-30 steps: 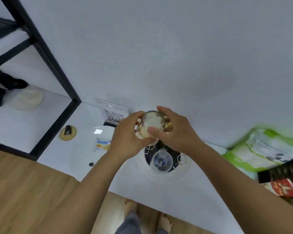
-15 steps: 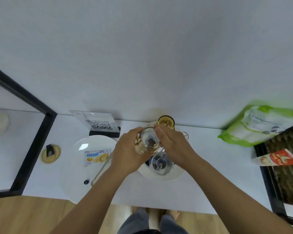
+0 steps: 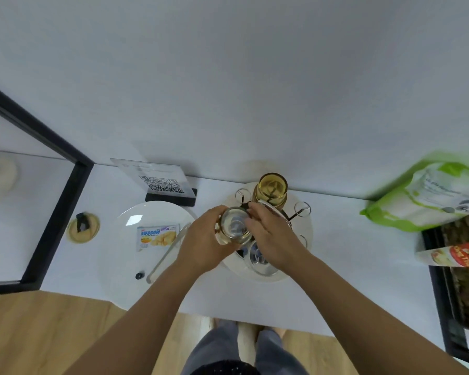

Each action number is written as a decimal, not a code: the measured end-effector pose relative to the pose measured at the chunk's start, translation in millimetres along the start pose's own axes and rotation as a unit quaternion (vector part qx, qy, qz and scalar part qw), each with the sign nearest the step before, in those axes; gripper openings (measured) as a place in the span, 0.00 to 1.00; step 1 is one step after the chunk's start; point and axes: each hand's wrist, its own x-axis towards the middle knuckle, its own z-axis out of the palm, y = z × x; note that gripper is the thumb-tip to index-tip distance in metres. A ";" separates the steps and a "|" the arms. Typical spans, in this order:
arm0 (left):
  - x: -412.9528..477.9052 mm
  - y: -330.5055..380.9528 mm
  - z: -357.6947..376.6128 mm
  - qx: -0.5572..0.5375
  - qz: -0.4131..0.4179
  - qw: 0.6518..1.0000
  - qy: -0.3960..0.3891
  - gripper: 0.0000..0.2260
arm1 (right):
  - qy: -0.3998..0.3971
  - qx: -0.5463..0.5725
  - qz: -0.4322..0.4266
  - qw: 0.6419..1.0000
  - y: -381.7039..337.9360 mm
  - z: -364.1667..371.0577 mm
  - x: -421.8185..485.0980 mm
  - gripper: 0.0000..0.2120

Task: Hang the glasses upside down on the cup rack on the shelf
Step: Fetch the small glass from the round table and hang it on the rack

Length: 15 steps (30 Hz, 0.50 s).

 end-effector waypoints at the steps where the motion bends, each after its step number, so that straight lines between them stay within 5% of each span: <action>1: 1.0 -2.6 1.4 -0.007 -0.005 1.000 -0.008 0.27 | -0.009 -0.009 0.008 1.000 3.1 1.6 2.1 0.17; 15: -2.8 -17.1 25.8 -0.014 -0.007 0.999 -0.047 0.27 | -0.038 -0.106 0.028 0.993 30.0 10.4 8.2 0.22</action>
